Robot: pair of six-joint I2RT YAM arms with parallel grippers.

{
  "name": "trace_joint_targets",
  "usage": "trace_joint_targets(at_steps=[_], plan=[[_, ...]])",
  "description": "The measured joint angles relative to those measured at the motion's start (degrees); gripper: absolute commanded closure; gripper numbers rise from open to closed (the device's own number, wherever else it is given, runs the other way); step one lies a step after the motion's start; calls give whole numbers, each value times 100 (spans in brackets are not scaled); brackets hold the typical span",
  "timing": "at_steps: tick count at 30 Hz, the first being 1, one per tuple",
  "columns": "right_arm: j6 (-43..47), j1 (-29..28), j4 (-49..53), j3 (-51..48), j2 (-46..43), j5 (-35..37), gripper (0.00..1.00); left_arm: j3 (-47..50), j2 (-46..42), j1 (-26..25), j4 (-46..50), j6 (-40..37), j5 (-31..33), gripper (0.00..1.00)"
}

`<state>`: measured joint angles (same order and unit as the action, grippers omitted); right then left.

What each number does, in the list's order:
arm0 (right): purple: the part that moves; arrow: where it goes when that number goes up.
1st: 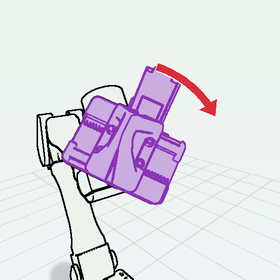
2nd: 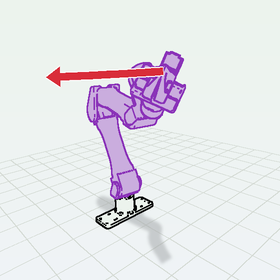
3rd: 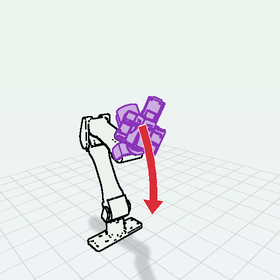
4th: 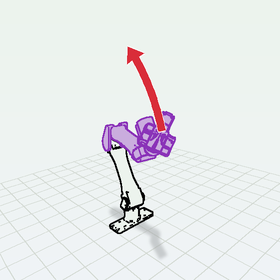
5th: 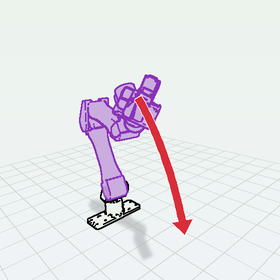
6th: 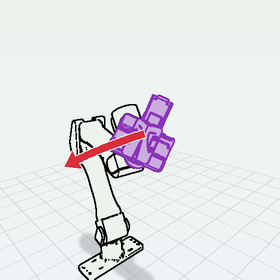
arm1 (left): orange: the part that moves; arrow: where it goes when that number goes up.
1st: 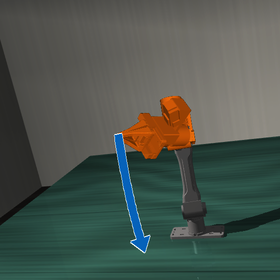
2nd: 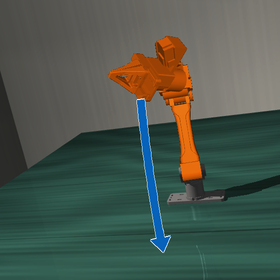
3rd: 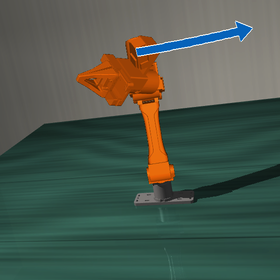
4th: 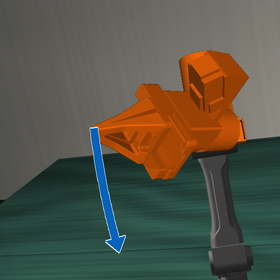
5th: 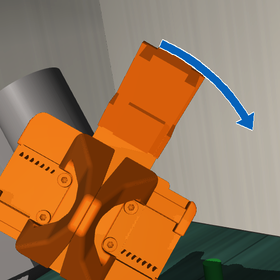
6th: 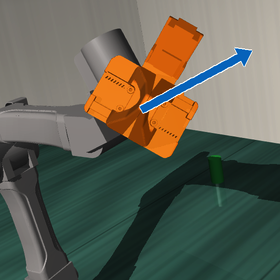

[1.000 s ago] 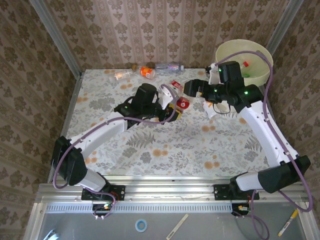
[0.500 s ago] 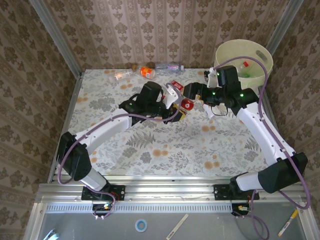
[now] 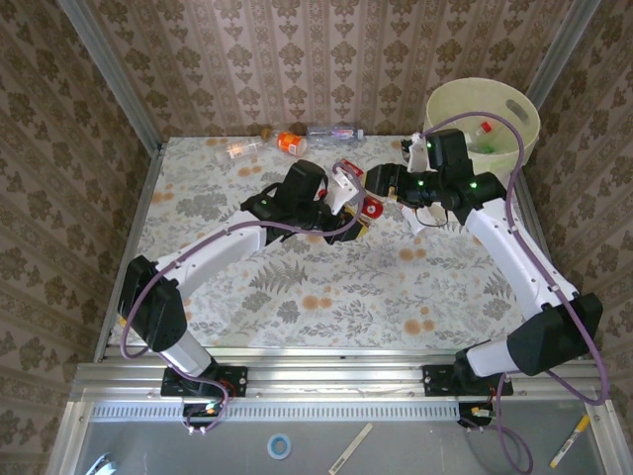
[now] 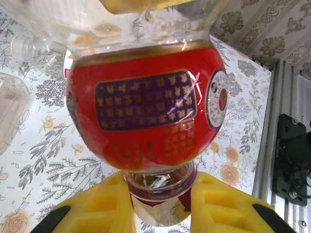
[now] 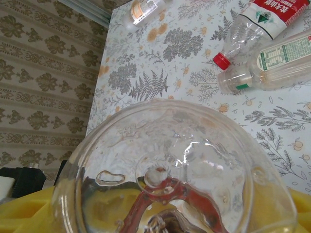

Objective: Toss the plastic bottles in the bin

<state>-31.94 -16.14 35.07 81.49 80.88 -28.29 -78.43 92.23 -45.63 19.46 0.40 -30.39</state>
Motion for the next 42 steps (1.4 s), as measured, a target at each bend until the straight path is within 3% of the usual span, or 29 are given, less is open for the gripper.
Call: trace_joint_targets(at_steps=[3,10,12,28,42], plan=[[11,2,26,31,20,-2,65,0,0,0,-15,0,15,78],[-4,13,94,131,24,-4,72,2,-2,-11,-155,17,59,34],[-15,15,96,173,26,0,72,4,-2,-11,-234,44,61,26],[7,-116,319,450,127,-55,77,708,-385,83,-1250,374,-31,0],[275,-81,885,1167,179,396,79,1694,-1329,1047,-2339,1224,-138,0]])
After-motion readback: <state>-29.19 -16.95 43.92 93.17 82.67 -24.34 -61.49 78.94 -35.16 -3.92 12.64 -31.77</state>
